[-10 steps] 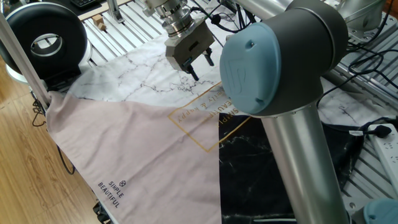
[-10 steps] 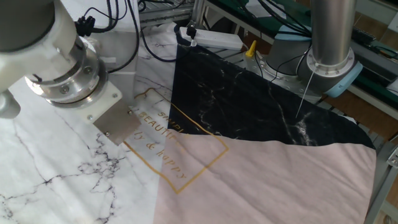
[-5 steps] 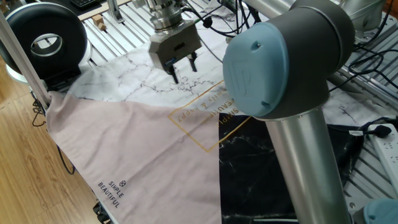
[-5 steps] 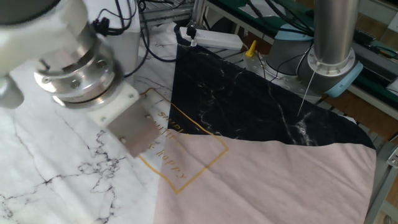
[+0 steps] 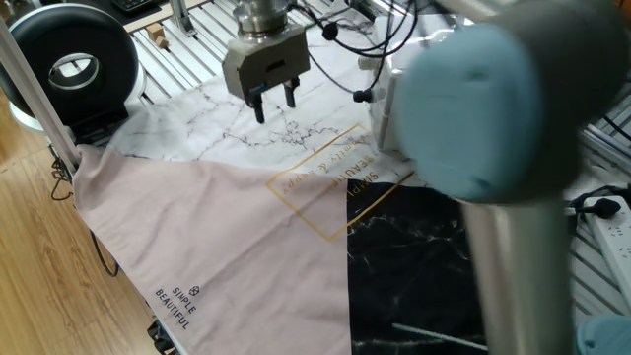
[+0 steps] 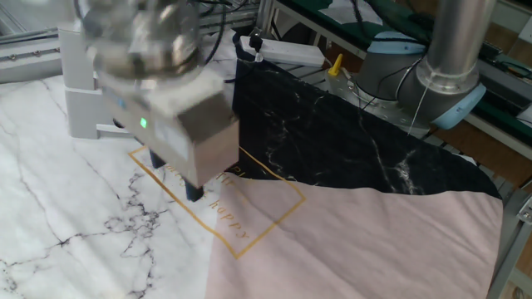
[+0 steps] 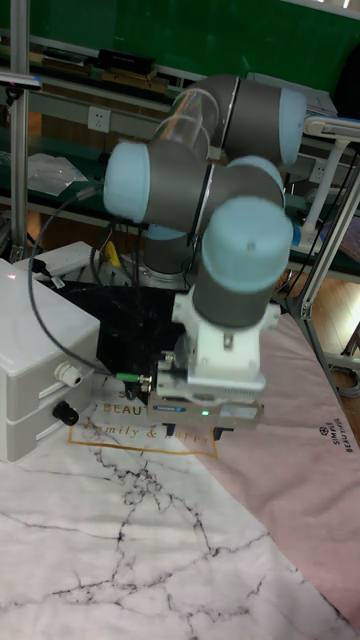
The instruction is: Put things in the drawer
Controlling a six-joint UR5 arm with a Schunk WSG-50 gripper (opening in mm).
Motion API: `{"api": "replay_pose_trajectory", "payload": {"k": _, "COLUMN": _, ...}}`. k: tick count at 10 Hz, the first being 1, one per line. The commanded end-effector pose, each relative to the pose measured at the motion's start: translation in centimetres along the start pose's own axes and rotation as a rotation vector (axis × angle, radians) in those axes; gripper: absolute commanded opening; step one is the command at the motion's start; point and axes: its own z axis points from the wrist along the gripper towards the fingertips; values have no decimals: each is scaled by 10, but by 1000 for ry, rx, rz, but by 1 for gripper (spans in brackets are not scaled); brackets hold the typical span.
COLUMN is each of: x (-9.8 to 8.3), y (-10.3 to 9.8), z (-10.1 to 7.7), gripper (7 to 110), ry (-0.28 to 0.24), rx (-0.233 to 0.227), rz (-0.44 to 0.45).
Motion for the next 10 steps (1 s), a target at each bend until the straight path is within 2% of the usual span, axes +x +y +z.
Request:
{"api": "replay_pose_trajectory", "payload": {"k": 1, "x": -31, "y": 15, "z": -29, "gripper": 22, "ry": -313, "rx": -79, "rz": -13}}
{"api": "replay_pose_trajectory", "payload": {"k": 2, "x": -34, "y": 15, "z": -33, "gripper": 22, "ry": -381, "rx": -77, "rz": -16}}
{"api": "replay_pose_trajectory", "payload": {"k": 3, "x": -31, "y": 5, "z": -33, "gripper": 22, "ry": -402, "rx": -43, "rz": -13}}
{"api": "replay_pose_trajectory", "payload": {"k": 4, "x": -28, "y": -13, "z": -28, "gripper": 22, "ry": -391, "rx": -4, "rz": -36}}
{"api": "replay_pose_trajectory", "payload": {"k": 6, "x": -24, "y": -43, "z": -9, "gripper": 22, "ry": -343, "rx": 3, "rz": -83}}
{"api": "replay_pose_trajectory", "payload": {"k": 7, "x": -29, "y": -57, "z": -1, "gripper": 22, "ry": -360, "rx": 25, "rz": -95}}
{"api": "replay_pose_trajectory", "payload": {"k": 8, "x": -29, "y": -63, "z": 2, "gripper": 22, "ry": -373, "rx": 53, "rz": -82}}
{"api": "replay_pose_trajectory", "payload": {"k": 9, "x": -30, "y": -51, "z": 3, "gripper": 7, "ry": -390, "rx": 33, "rz": -63}}
{"api": "replay_pose_trajectory", "payload": {"k": 10, "x": -29, "y": -41, "z": 6, "gripper": 7, "ry": -393, "rx": 11, "rz": -49}}
